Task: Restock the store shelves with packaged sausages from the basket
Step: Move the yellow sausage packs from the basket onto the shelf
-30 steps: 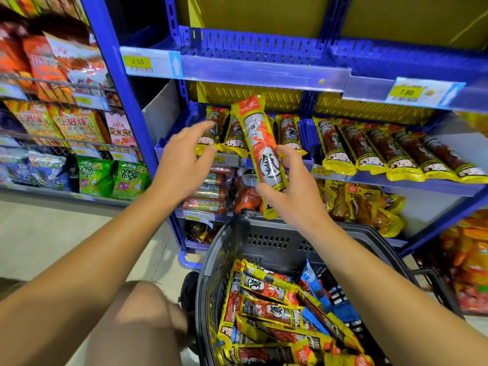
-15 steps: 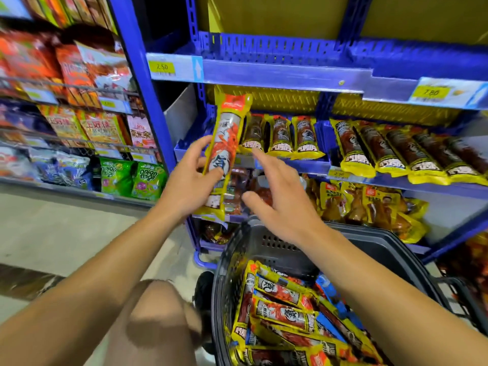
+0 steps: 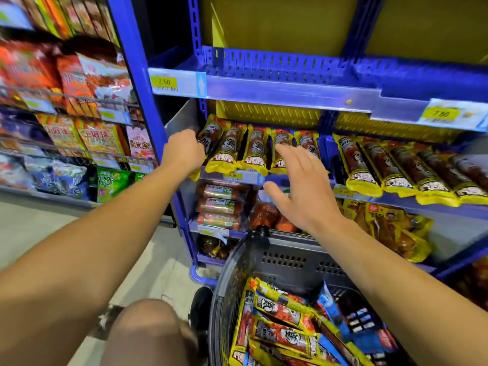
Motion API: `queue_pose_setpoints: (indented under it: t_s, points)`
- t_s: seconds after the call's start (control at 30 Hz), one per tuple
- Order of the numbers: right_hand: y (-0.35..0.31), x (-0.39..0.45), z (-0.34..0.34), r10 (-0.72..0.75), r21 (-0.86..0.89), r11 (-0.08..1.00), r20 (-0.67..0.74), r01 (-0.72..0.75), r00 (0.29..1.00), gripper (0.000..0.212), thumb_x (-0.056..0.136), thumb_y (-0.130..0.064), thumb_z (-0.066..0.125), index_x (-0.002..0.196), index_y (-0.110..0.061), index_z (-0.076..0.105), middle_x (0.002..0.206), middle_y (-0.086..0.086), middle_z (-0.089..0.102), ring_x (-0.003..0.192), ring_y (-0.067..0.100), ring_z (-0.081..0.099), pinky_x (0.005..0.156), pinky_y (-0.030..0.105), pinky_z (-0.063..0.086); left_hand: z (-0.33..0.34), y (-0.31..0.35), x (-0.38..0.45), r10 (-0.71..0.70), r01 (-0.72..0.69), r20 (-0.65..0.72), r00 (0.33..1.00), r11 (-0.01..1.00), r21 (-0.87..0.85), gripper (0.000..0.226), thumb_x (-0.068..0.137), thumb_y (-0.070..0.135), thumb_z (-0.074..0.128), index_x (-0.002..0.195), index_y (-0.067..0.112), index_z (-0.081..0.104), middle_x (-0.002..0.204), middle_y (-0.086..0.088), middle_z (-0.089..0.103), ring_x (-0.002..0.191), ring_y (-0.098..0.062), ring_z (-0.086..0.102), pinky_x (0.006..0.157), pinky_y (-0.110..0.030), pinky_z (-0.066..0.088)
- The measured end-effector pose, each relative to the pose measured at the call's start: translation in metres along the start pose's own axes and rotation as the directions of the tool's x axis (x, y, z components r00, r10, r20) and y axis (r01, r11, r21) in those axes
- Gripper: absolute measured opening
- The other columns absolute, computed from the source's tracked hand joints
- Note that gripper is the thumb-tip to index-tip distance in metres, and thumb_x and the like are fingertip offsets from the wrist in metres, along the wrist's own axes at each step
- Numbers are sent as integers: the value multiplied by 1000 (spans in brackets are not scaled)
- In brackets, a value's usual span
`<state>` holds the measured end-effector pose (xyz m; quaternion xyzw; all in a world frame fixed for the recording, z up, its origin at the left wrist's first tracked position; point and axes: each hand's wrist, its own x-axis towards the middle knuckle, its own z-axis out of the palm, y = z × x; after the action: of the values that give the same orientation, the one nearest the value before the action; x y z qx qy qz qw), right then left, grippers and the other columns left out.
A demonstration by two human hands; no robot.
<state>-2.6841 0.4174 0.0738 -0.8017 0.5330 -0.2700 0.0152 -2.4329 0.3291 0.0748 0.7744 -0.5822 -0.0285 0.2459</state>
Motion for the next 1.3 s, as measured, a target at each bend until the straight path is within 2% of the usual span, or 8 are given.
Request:
queue_pose_setpoints:
  t_s: [0.17, 0.3, 0.43, 0.73, 0.93, 1.03, 1.13, 1.3]
  points:
    - [0, 0, 2, -7, 6, 1000, -13, 7, 1000, 65, 94, -46, 54, 150, -23, 32, 153, -1, 36, 146, 22, 22, 120, 45, 17, -6, -5, -4, 16, -12, 61, 998, 997, -72, 22, 94, 25, 53, 96, 4, 58, 114, -30, 62, 106, -47, 54, 78, -43, 44]
    - [1, -2, 5, -5, 0, 1000, 2, 5, 1000, 64, 94, -44, 54, 150, -20, 34, 153, 0, 36, 146, 23, 22, 120, 44, 17, -6, -20, -35, 166, -163, 12, 986, 977, -135, 37, 95, 22, 51, 129, 13, 61, 128, -16, 62, 117, -40, 55, 95, -44, 46]
    - [1, -5, 10, -1, -28, 1000, 20, 2, 1000, 65, 94, -45, 54, 150, -21, 33, 154, 0, 35, 147, 24, 21, 119, 43, 15, 0, -32, -56, 309, -316, -71, 948, 940, -131, 40, 98, 23, 50, 135, 7, 55, 127, -15, 59, 117, -36, 54, 94, -47, 45]
    - [9, -7, 11, 51, -161, 986, 88, -37, 995, 69, 95, -51, 50, 154, -25, 25, 160, -2, 26, 150, 25, 12, 122, 47, 11, 8, -23, -45, 292, -289, 48, 955, 956, -55, 42, 101, 30, 45, 136, 8, 50, 127, -17, 52, 114, -40, 52, 88, -46, 43]
    - [9, -15, 8, 54, -186, 982, 111, -32, 992, 69, 95, -51, 48, 154, -23, 24, 160, -1, 25, 150, 26, 10, 121, 48, 9, -1, -23, -53, 336, -333, 69, 939, 941, -55, 50, 101, 32, 47, 142, 5, 45, 139, -22, 47, 128, -39, 43, 105, -48, 36]
    - [5, -34, 3, 19, -166, 986, 97, -2, 995, 72, 94, -50, 50, 154, -21, 24, 160, -1, 26, 150, 26, 12, 120, 50, 13, -10, -17, -80, 379, -377, 20, 925, 924, -58, 56, 99, 38, 49, 147, 9, 41, 154, -19, 35, 143, -38, 28, 115, -52, 24]
    - [5, -66, 4, -4, -138, 990, 117, 20, 993, 73, 93, -49, 51, 155, -21, 24, 160, 0, 27, 150, 26, 13, 121, 49, 11, -12, -7, -124, 452, -451, -2, 892, 889, -80, 62, 93, 45, 47, 146, 13, 44, 155, -15, 36, 146, -36, 25, 117, -55, 22]
    - [22, -138, 18, 30, -115, 993, 248, -1, 968, 74, 94, -53, 48, 156, -23, 20, 161, -1, 24, 150, 24, 11, 122, 46, 7, 18, 5, -207, 512, -483, 167, 843, 856, -186, 63, 89, 47, 48, 145, 17, 45, 155, -9, 36, 147, -30, 25, 120, -48, 17]
